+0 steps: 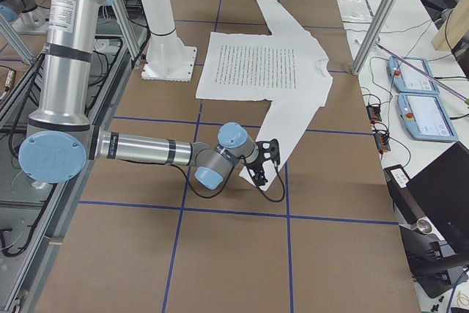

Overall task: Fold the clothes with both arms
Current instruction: 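Move the right gripper down to the cuff of the sleeve nearest it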

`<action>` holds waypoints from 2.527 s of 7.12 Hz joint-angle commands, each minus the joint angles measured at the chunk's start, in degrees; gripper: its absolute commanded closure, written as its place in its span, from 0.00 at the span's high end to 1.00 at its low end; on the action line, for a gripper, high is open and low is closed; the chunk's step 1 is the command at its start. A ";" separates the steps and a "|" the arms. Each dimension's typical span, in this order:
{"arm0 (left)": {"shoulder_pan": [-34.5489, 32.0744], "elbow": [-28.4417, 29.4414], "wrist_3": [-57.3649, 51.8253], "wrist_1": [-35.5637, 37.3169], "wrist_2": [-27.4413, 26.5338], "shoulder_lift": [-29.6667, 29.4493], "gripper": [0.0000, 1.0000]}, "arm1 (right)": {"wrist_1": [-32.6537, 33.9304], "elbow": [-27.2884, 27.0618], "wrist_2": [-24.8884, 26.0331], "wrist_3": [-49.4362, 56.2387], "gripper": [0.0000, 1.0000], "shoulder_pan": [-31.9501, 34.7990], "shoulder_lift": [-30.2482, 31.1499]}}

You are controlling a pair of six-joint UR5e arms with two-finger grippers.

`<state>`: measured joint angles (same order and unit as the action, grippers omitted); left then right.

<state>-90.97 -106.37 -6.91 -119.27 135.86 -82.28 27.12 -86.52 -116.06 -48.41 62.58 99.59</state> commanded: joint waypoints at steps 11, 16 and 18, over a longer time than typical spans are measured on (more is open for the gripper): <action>-0.09 -0.16 -0.21 -0.09 0.02 0.36 1.00 | -1.19 6.89 2.41 -0.37 0.61 -3.96 -1.94; -0.09 -0.07 -0.21 -0.09 0.02 0.36 1.00 | -1.19 6.28 1.89 -0.19 0.00 -3.96 -2.12; -0.09 0.02 -0.29 -0.09 0.02 0.45 1.00 | 0.20 1.57 0.40 -0.10 0.00 -3.18 -1.42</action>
<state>-91.05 -106.45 -7.14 -119.36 135.88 -81.86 26.27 -81.74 -114.67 -48.56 58.89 97.69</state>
